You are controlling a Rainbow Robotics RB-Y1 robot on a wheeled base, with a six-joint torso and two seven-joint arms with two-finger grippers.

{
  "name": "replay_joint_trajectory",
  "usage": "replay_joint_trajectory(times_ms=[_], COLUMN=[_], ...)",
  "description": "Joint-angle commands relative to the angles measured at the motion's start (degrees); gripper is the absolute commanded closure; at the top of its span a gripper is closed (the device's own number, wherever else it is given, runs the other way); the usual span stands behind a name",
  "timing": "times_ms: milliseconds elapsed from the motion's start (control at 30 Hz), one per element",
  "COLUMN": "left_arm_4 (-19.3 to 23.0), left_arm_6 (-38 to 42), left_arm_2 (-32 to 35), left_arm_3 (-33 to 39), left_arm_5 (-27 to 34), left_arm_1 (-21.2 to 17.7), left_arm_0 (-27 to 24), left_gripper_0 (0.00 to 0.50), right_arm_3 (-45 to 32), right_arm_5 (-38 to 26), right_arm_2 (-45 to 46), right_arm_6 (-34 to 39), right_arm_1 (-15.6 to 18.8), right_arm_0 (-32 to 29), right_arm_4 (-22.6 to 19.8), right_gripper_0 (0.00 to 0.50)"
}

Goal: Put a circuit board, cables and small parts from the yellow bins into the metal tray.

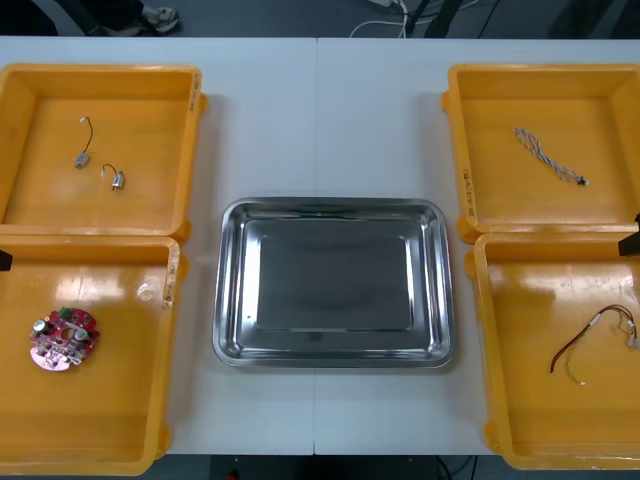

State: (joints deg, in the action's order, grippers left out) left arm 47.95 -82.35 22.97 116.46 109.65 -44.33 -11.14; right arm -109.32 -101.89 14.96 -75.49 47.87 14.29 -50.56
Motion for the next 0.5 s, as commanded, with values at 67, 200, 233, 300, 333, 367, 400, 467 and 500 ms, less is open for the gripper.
replay_joint_trajectory(times_ms=[67,200,233,300,333,367,400,467,500], left_arm_4=[0.39,0.39,0.39,0.39,0.39,0.39,0.39,0.39,0.39], left_arm_6=[5.80,5.80,5.80,5.80,5.80,5.80,5.80,5.80,5.80], left_arm_2=[-0.47,-0.47,-0.47,-0.47,-0.47,-0.47,-0.47,-0.47,-0.47], left_arm_3=[1.49,1.49,1.49,1.49,1.49,1.49,1.49,1.49,1.49], left_arm_5=[0.35,0.35,0.35,0.35,0.35,0.35,0.35,0.35,0.35], left_arm_1=[-0.23,-0.23,-0.23,-0.23,-0.23,-0.23,-0.23,-0.23,-0.23], left_arm_0=[-1.87,-1.87,-1.87,-1.87,-1.87,-1.87,-1.87,-1.87,-1.87], left_gripper_0=[0.000,0.000,0.000,0.000,0.000,0.000,0.000,0.000,0.000], right_arm_3=[-0.72,-0.72,-0.72,-0.72,-0.72,-0.72,-0.72,-0.72,-0.72], right_arm_5=[-0.06,-0.06,-0.06,-0.06,-0.06,-0.06,-0.06,-0.06,-0.06], right_arm_2=[-0.37,-0.37,-0.37,-0.37,-0.37,-0.37,-0.37,-0.37,-0.37], right_arm_6=[1.22,1.22,1.22,1.22,1.22,1.22,1.22,1.22,1.22], right_arm_1=[0.11,0.11,0.11,0.11,0.11,0.11,0.11,0.11,0.11], right_arm_0=[1.18,1.18,1.18,1.18,1.18,1.18,1.18,1.18,1.18], right_arm_4=[-0.16,-0.16,-0.16,-0.16,-0.16,-0.16,-0.16,-0.16,-0.16], right_gripper_0=[0.000,0.000,0.000,0.000,0.000,0.000,0.000,0.000,0.000])
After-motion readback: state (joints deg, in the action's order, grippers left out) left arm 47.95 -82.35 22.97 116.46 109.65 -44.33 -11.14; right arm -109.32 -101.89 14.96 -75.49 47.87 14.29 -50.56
